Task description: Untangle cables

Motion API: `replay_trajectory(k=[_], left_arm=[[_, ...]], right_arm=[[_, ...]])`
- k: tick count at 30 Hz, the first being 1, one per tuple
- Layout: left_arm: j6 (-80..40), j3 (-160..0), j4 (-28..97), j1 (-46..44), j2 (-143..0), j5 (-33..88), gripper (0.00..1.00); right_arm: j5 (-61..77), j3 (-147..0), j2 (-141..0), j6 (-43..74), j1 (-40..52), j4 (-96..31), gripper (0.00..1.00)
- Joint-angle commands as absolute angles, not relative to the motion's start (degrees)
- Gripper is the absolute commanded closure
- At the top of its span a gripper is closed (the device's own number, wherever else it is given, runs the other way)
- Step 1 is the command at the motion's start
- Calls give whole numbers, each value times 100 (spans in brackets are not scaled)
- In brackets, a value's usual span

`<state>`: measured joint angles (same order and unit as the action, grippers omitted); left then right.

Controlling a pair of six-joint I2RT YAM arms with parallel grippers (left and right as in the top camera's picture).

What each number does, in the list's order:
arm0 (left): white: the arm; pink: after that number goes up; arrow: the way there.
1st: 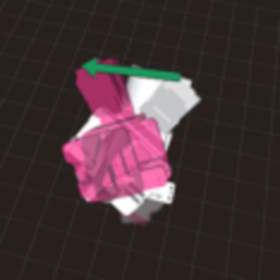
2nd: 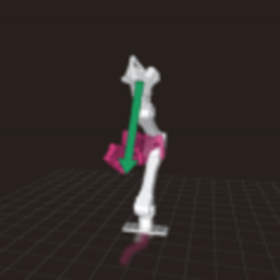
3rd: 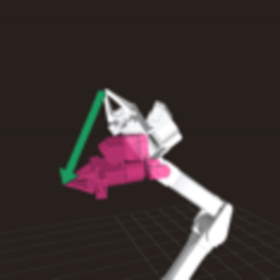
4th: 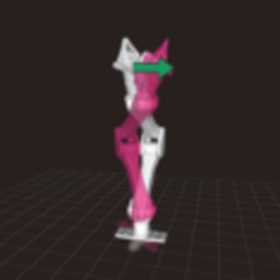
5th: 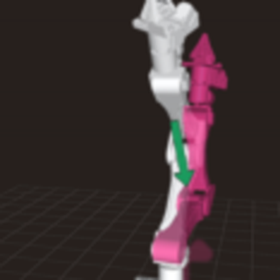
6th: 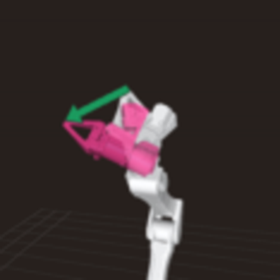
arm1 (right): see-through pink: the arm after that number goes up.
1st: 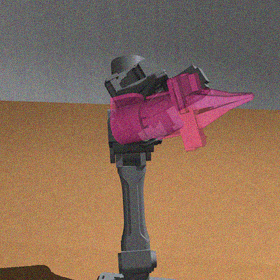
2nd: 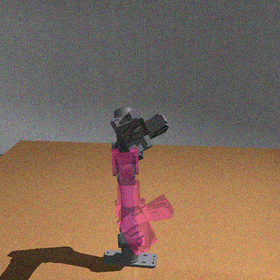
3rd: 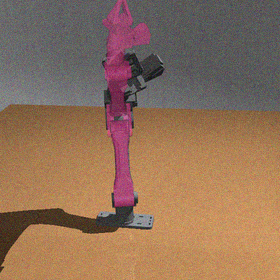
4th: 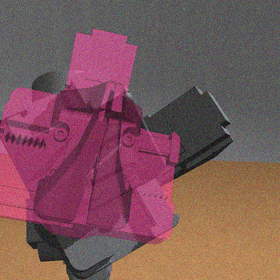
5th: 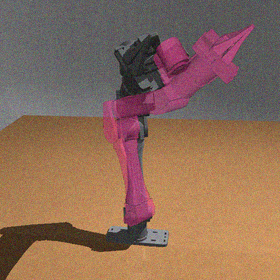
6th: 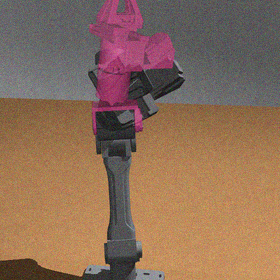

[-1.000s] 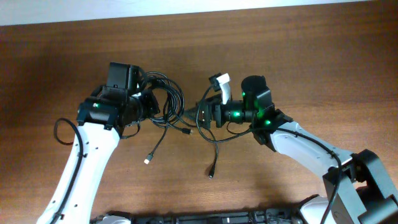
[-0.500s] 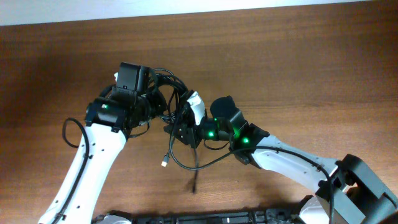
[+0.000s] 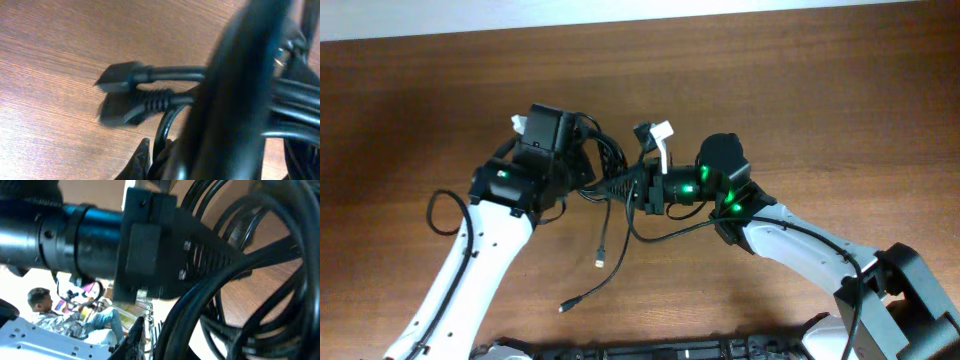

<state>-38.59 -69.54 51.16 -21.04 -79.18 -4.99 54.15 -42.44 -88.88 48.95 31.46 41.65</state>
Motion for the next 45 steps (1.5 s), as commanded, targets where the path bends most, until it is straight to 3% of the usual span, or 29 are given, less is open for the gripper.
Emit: replay_trajectory(k=[1,3,10,14,25,27,29,32,35,40,42,44,45], left_arm=[[-3763,-7000,5113,-2366,-7784,-576,100],[-3483,-7000,5111,-2401,-7697,-156,100],[-3186,-7000,4797,-2403,-7557,1146,100],[-2187,-7000,4589,-2403,-7555,2126,100],[-902,-7000,4414,-2403,-7491,2486,100],[-250,-7000,4418,-2403,-7491,3144,100],[161,-7000,4431,-2403,-7491,3734,100],[464,-7000,4665,-2215,-7485,3146,100],[462,-7000,4606,-1431,-7487,2670,100],[869,-7000,4611,-659,-7487,2985,100],[1361,-7000,4654,-659,-7487,3509,100],[2178,-7000,4827,-663,-7487,4392,100],[2366,-7000,4936,-676,-7487,4534,100]], right_arm=[[4394,-4309,-8823,5002,3105,4215,96],[3636,-4309,-8823,5000,3111,3778,96],[3094,-4309,-8847,4987,3144,3533,96],[2467,-4309,-8855,4978,3308,3529,96],[2027,-4309,-8862,4978,3306,3041,96],[1907,-4309,-8862,4978,3288,3063,96],[1531,-4309,-8862,4980,3284,3221,90],[2099,-4309,-8842,4982,2869,3238,77],[3852,-4309,-8842,4982,2305,3304,43],[4895,-4309,-8844,4829,1544,4064,24],[4912,-4309,-8844,4025,1542,4248,20],[4836,-4309,-8844,2504,1743,4248,18],[4735,-4309,-8844,2375,1835,4248,18]])
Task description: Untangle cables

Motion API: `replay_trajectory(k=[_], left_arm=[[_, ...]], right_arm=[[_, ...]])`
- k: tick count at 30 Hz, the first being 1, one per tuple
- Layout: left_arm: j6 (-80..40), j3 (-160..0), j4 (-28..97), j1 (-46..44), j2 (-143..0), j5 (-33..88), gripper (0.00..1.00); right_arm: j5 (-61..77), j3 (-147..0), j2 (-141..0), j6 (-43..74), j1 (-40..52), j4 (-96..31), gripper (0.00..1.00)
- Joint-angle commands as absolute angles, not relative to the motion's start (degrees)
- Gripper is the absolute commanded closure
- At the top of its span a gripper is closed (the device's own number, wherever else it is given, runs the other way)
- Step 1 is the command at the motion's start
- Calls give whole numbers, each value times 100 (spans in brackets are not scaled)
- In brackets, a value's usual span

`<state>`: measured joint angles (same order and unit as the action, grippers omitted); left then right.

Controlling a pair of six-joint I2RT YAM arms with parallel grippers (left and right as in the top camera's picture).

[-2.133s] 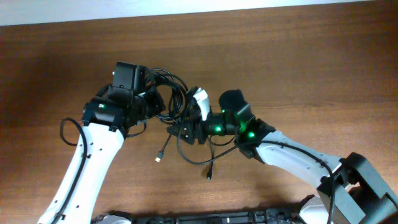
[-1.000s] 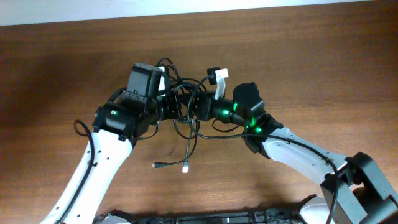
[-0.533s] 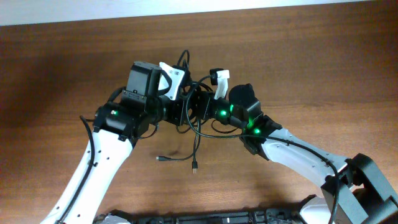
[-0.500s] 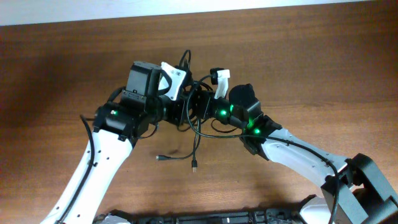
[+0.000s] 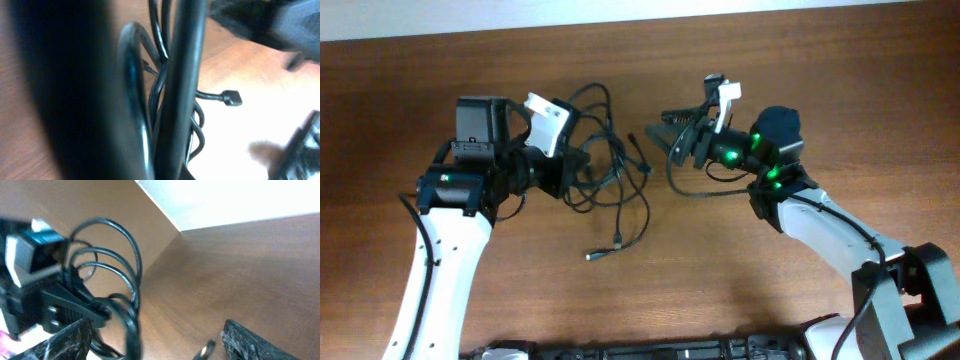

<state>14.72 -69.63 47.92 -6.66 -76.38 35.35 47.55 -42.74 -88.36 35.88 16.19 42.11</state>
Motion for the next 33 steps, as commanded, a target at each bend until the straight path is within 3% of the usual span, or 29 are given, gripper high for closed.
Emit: replay_trajectory(k=[1,7,8,12,14,20,21,24,25,28,31,32,33], left_arm=[[2462,-7000,5050,-714,-7487,4604,100],[2757,-6997,5262,-1406,-7494,4622,100],[2757,-6997,5266,-1492,-7491,4630,100],[3026,-7000,5308,-1522,-7369,5415,100],[3144,-7000,5476,-1522,-7105,5266,100],[3284,-7000,5892,-1522,-6663,4574,100],[3284,-7000,5885,-1525,-6674,4414,100],[3282,-7000,5863,-1525,-6888,3800,97],[3275,-7000,5789,-1525,-7081,3767,95],[2491,-7000,5137,-1525,-7885,3769,98],[1253,-7000,4298,-1507,-8569,3765,100],[655,-7000,4025,-1452,-8755,3765,93],[196,-7000,3883,-1387,-8897,3758,79]], right_arm=[[4611,-4309,-8844,2381,1898,4252,18],[4486,-4342,-8844,2134,2519,4246,19],[4276,-4342,-8844,2139,2550,4125,23],[1949,-4342,-8844,1935,2427,2716,30],[838,-4342,-8847,1885,2099,1981,34],[799,-4342,-8844,1885,766,1793,35],[954,-4342,-8844,1885,655,1796,34],[1935,-4342,-8844,1887,635,1796,18],[2477,-4342,-8844,1890,635,1793,4],[4486,-4342,-8844,1887,635,1793,1],[5422,-4342,-8844,2213,635,1765,1],[5443,-4342,-8844,2281,635,1747,1],[5413,-4342,-8844,2281,635,1752,1]])
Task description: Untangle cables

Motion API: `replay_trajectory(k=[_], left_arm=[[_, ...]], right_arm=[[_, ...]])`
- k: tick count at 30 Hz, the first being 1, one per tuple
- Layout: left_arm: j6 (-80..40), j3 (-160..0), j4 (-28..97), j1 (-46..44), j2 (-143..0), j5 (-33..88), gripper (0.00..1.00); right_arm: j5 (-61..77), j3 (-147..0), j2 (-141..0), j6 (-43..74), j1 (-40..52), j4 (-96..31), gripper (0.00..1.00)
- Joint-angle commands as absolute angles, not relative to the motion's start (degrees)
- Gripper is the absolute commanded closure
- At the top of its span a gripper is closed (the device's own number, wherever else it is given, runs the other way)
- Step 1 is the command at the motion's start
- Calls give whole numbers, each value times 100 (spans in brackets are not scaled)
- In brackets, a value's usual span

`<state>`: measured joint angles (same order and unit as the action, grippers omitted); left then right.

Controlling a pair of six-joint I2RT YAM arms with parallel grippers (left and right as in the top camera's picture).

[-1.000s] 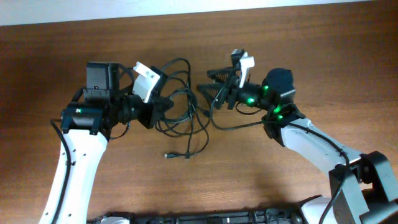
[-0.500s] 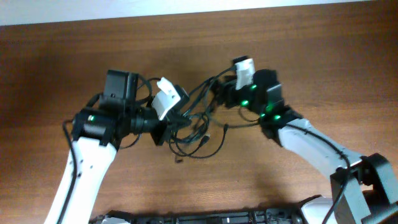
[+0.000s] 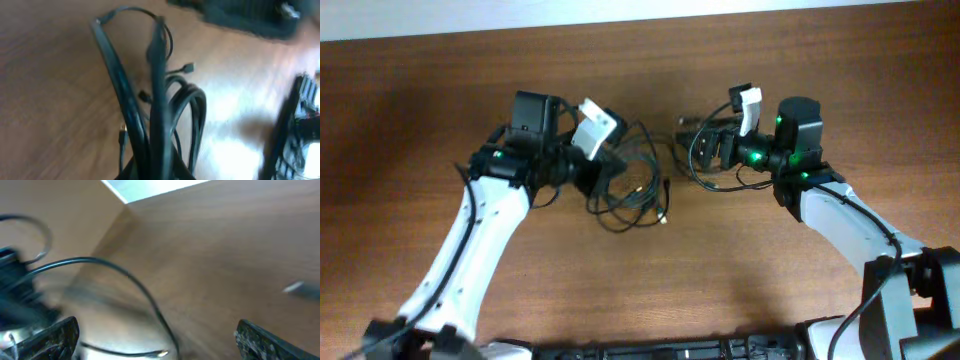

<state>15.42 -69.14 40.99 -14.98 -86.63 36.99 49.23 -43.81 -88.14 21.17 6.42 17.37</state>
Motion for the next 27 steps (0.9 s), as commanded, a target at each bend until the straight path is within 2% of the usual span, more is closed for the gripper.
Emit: replay_trajectory(k=[1,2,3,6,13,15,17,20,24,27], left_arm=[[-255,-7000,3844,-1284,-9030,3607,52],[-467,-7000,3861,-1221,-9120,3385,20],[-676,-7000,3933,-1164,-9271,2812,1],[-1806,-7000,4154,-1160,-9404,1603,1],[-2379,-7000,4180,-1221,-9408,1844,1],[-2585,-7006,4222,-1278,-9404,1468,1],[-2995,-7220,4209,-882,-9290,1374,1],[-3712,-7325,4209,-174,-9028,1586,1],[-3837,-7323,4274,97,-8997,1824,1],[-3835,-7323,4283,84,-8997,1824,1]], right_arm=[[5352,-4342,-8844,2285,635,1750,2],[5334,-4342,-8844,2296,635,1747,1],[5334,-4342,-8844,2296,635,1747,1],[5336,-4342,-8844,2296,635,1638,1],[5172,-4340,-8851,2279,878,1474,1],[5162,-4340,-8851,2182,1208,1317,2],[4890,-4340,-8851,1350,1612,954,1],[4600,-4340,-8851,757,2187,867,2],[2080,-4340,-8855,-239,3452,832,1],[1288,-4340,-9126,-471,4038,893,10]])
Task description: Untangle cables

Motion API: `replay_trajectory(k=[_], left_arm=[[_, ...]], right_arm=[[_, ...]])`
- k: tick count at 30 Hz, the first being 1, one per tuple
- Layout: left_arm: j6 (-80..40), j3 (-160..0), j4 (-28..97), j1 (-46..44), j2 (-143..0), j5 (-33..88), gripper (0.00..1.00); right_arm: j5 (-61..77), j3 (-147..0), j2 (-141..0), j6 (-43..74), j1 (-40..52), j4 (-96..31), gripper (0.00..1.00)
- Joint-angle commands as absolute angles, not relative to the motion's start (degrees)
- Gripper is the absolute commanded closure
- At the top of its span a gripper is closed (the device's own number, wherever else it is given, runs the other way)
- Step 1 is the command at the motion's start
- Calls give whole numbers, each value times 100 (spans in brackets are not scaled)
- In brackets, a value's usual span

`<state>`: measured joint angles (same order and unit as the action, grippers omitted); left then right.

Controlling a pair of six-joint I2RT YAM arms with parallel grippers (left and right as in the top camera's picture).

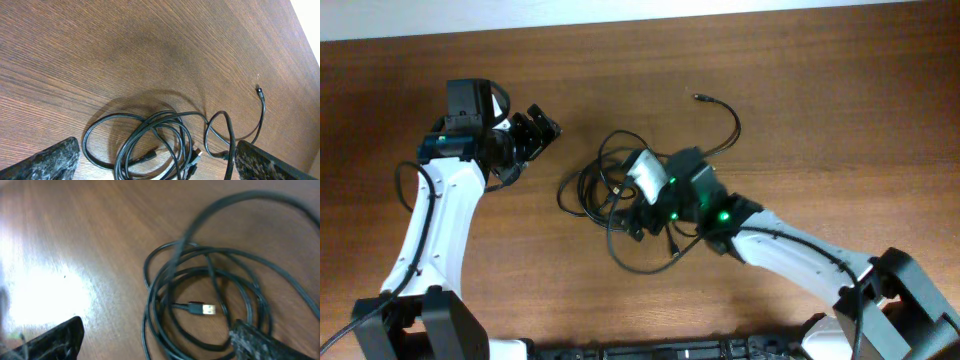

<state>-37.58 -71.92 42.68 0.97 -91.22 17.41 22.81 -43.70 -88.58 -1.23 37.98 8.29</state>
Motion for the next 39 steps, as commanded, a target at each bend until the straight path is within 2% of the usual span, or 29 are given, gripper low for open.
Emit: replay_trajectory(k=[1,3,4,5,6,7,10,13,15,20,26,29,31,32,33,34,37,39], left_arm=[[-3833,-7323,4342,80,-8997,1822,1],[-3776,-7323,4471,80,-8997,1820,1],[-3647,-7321,4600,80,-8997,1817,1],[-3295,-7306,4661,73,-9000,1804,0],[-2952,-7229,4652,19,-9002,1752,1],[-2779,-7135,4580,-69,-9015,1732,1],[-1559,-6997,4125,-506,-9227,1452,1],[-585,-6997,3559,-921,-9974,1105,0],[-587,-6997,3326,-972,-10495,867,7],[165,-6997,3105,-976,-11006,1114,7],[379,-7000,3267,-976,-11004,1415,9],[375,-6947,3319,-993,-11124,1369,16],[320,-6938,3417,-1013,-11393,1352,29],[309,-6938,3430,-1013,-11504,1347,38],[305,-6938,3417,-1009,-11642,1275,54],[167,-6938,3461,-1007,-11716,963,59],[-215,-6938,3479,-991,-11732,272,53],[-215,-6938,3529,-954,-11732,10,55]], right_arm=[[1264,-4340,-9389,-469,4134,1096,15],[1260,-4342,-9837,-381,4171,1686,39],[1258,-4342,-10077,-217,4158,1990,60],[1256,-4342,-10127,-148,4154,2043,68],[1258,-4359,-10127,-141,4150,2040,86],[1260,-4381,-10127,-93,4150,2040,96],[1380,-4416,-10119,598,4150,2036,96],[1625,-4416,-10068,652,4150,1914,96],[1632,-4416,-9933,655,4150,1717,96],[1629,-4416,-9614,655,4150,1236,96],[1625,-4416,-9614,805,4150,1223,96],[1625,-4425,-9612,862,4150,1269,96],[1629,-4515,-9612,956,4150,1260,96],[1629,-4609,-9612,982,4150,1253,96],[1629,-4709,-9592,1129,4150,1214,96],[1688,-4906,-9491,1275,4143,982,96],[1737,-5540,-8976,1273,3686,-58,96],[1732,-6121,-8497,1245,2818,-989,96]])
